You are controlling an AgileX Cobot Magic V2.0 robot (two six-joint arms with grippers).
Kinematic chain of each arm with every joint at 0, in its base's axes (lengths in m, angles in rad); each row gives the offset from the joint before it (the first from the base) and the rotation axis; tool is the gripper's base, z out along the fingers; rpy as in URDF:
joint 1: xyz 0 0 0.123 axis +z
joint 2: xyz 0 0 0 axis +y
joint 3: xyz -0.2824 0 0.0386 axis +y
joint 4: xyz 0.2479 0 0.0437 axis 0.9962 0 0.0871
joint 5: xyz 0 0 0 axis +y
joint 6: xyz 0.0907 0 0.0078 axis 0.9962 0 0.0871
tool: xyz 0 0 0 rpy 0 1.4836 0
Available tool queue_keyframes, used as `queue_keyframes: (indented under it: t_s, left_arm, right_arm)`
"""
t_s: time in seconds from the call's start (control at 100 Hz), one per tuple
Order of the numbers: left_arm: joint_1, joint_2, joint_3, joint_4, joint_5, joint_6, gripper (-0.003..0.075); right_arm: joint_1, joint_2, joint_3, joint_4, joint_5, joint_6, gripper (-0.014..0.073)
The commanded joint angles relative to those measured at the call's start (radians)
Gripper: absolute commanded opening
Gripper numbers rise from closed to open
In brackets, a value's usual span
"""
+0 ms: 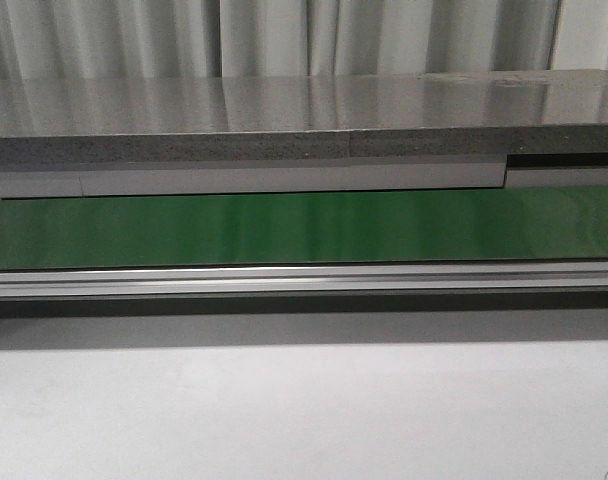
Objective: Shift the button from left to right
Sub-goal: 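Close the left gripper on the black body of the yellow button, then lift the button and set it on the near end of the belt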
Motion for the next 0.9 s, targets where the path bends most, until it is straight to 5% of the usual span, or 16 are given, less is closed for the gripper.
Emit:
queue_keyframes:
  t_s: [0.0,0.49,0.89]
  left_arm:
    - [0.001,-0.033,-0.029,-0.01,-0.026,0.003,0.0581]
    - [0.001,0.034,-0.031,-0.028,0.023,0.003,0.0528]
    - [0.001,0.018,-0.099,-0.034,0.089,0.003,0.009]
  right_arm:
    - [0.001,-0.021,-0.014,-0.007,-0.083,-0.002,-0.0067]
    - [0.001,-0.021,-0.014,-0.007,-0.083,-0.002,-0.0067]
    - [0.001,-0.021,-0.014,-0.007,-0.083,-0.002,-0.0067]
